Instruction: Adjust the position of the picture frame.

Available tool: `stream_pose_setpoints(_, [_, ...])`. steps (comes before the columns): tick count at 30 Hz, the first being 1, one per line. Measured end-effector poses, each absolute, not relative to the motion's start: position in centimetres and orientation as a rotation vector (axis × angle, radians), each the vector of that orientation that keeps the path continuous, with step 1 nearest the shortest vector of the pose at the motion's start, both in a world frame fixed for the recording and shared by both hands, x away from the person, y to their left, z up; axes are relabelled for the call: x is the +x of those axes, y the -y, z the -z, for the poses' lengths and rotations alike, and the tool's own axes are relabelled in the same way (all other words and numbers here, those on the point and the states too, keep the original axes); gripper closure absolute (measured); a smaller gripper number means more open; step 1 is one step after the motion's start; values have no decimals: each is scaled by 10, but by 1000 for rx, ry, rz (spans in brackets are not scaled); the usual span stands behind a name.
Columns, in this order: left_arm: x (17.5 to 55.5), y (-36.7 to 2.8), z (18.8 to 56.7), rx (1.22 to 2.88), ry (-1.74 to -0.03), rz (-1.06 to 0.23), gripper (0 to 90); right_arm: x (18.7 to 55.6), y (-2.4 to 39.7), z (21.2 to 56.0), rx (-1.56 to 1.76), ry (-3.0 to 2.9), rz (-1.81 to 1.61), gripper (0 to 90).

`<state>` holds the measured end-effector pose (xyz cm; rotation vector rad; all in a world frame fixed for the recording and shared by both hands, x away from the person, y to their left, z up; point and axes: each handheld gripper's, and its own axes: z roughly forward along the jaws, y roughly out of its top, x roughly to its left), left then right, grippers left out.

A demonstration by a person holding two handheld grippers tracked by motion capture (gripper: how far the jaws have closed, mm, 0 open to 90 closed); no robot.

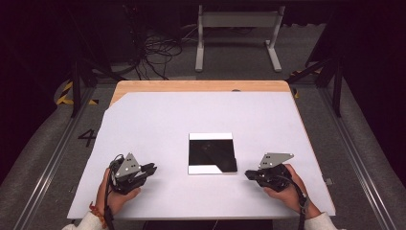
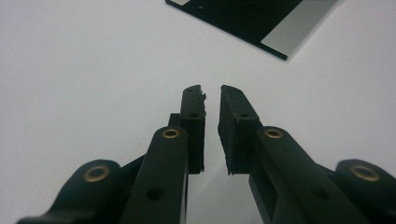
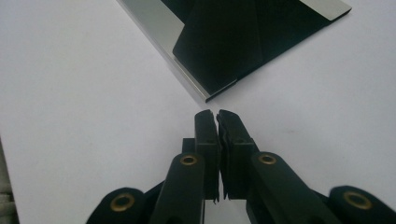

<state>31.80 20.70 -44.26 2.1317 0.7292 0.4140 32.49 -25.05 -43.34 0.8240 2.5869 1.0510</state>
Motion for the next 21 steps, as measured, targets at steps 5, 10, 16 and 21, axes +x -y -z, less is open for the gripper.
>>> stream_pose_setpoints(5, [310,-215,446,2119,-708,-406,750,326,247,436,828,-2598,-1025,854])
stream_pose_setpoints(10, [304,-218,450,2121,-685,-390,713,327,244,435,822,-2595,-1010,807])
stream_pose_setpoints(16, [302,-213,454,2142,-655,-399,663,326,239,437,803,-2618,-1002,798])
stream_pose_setpoints(21, [307,-211,459,2153,-669,-375,648,329,239,441,827,-2634,-979,802])
